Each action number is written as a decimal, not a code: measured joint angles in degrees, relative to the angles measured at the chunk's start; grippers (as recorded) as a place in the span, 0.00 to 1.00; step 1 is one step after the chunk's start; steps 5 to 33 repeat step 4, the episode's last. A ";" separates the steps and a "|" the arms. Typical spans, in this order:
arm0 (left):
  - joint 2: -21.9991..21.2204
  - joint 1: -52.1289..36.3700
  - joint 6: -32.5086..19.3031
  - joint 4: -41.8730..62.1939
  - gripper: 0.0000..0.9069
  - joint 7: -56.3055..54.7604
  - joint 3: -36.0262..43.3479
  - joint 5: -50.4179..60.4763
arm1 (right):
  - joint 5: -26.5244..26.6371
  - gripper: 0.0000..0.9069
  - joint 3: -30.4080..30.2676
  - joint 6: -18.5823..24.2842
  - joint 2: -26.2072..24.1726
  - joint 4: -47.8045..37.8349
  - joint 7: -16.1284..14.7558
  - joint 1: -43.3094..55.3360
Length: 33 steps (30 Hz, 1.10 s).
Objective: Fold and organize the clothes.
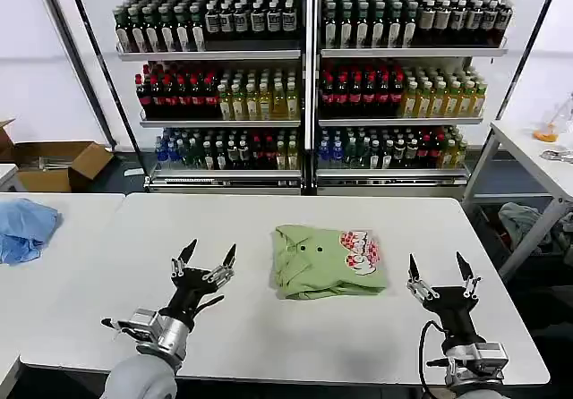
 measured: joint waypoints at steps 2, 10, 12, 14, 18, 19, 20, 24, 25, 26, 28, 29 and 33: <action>0.01 0.27 -0.17 -0.21 1.00 0.18 -0.08 0.16 | -0.29 1.00 -0.04 0.06 0.26 0.14 0.13 -0.06; 0.06 0.59 -0.28 -0.39 1.00 0.38 -0.16 0.29 | -0.63 1.00 -0.14 0.07 0.48 0.21 0.19 -0.09; 0.06 0.59 -0.28 -0.39 1.00 0.38 -0.16 0.29 | -0.63 1.00 -0.14 0.07 0.48 0.21 0.19 -0.09; 0.06 0.59 -0.28 -0.39 1.00 0.38 -0.16 0.29 | -0.63 1.00 -0.14 0.07 0.48 0.21 0.19 -0.09; 0.06 0.59 -0.28 -0.39 1.00 0.38 -0.16 0.29 | -0.63 1.00 -0.14 0.07 0.48 0.21 0.19 -0.09; 0.06 0.59 -0.28 -0.39 1.00 0.38 -0.16 0.29 | -0.63 1.00 -0.14 0.07 0.48 0.21 0.19 -0.09; 0.06 0.59 -0.28 -0.39 1.00 0.38 -0.16 0.29 | -0.63 1.00 -0.14 0.07 0.48 0.21 0.19 -0.09; 0.06 0.59 -0.28 -0.39 1.00 0.38 -0.16 0.29 | -0.63 1.00 -0.14 0.07 0.48 0.21 0.19 -0.09; 0.06 0.59 -0.28 -0.39 1.00 0.38 -0.16 0.29 | -0.63 1.00 -0.14 0.07 0.48 0.21 0.19 -0.09; 0.06 0.59 -0.28 -0.39 1.00 0.38 -0.16 0.29 | -0.63 1.00 -0.14 0.07 0.48 0.21 0.19 -0.09; 0.06 0.59 -0.28 -0.39 1.00 0.38 -0.16 0.29 | -0.63 1.00 -0.14 0.07 0.48 0.21 0.19 -0.09; 0.06 0.59 -0.28 -0.39 1.00 0.38 -0.16 0.29 | -0.63 1.00 -0.14 0.07 0.48 0.21 0.19 -0.09; 0.06 0.59 -0.28 -0.39 1.00 0.38 -0.16 0.29 | -0.63 1.00 -0.14 0.07 0.48 0.21 0.19 -0.09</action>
